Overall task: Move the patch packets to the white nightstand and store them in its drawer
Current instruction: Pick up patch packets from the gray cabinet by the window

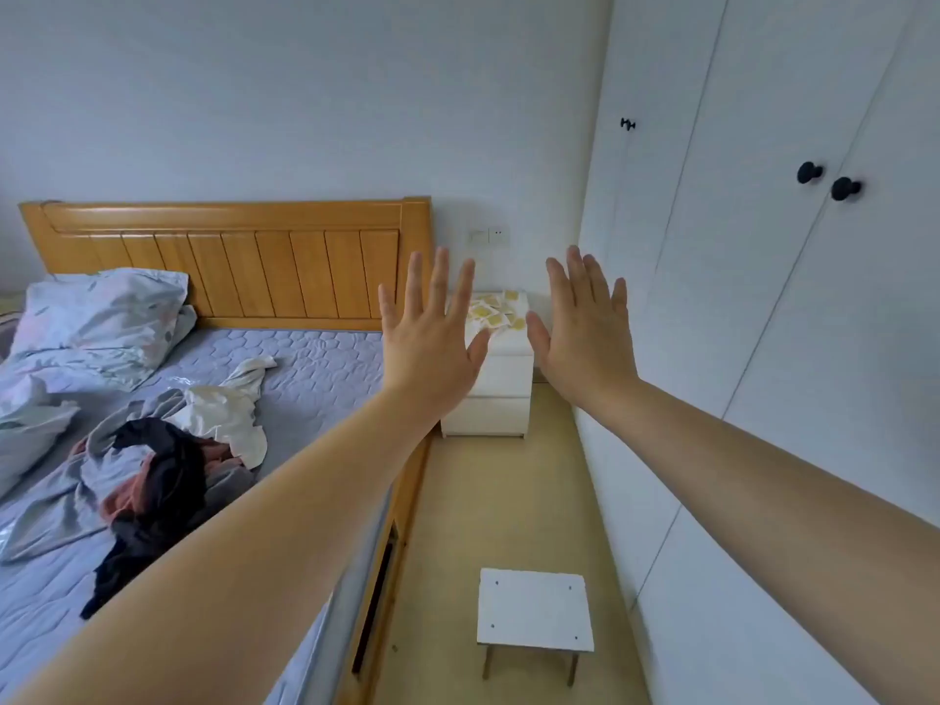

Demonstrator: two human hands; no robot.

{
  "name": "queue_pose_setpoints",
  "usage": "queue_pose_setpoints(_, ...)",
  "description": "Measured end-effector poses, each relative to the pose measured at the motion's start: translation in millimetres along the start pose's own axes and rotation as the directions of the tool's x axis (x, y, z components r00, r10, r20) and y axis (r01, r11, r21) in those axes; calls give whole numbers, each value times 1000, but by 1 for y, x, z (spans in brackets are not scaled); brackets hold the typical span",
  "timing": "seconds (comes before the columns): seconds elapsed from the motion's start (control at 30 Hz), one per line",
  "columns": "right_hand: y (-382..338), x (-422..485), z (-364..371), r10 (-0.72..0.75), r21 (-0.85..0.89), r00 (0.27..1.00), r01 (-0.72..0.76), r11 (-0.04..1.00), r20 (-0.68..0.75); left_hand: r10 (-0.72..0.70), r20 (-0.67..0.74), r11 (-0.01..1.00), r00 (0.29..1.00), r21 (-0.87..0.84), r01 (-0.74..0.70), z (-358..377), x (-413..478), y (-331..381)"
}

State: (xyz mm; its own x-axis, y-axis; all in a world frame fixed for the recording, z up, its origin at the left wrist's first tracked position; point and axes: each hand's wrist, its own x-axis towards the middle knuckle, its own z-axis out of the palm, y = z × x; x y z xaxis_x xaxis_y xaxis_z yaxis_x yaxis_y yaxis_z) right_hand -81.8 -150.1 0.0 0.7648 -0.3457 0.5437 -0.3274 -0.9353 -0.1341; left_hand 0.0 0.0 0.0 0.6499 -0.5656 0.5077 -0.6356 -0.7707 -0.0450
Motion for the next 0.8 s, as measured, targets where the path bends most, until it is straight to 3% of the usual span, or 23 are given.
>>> queue_pose_setpoints(0.13,-14,-33,-4,-74,15,996,73,997,45,-75,43,995,996,75,71,-11,-52,-5)
queue_pose_setpoints(0.4,-94,-124,-23,-319,248,939,280,927,131,-278,119,953,953,160,258,-68,-194,-29)
queue_pose_setpoints(0.63,-216,-216,-65,-537,376,836,466,801,109,-486,86,858,869,236,457,-149,-337,-88)
queue_pose_setpoints(0.8,-340,-304,-105,-652,463,756,557,689,61,-615,5,752,788,304,585,-223,-464,-149)
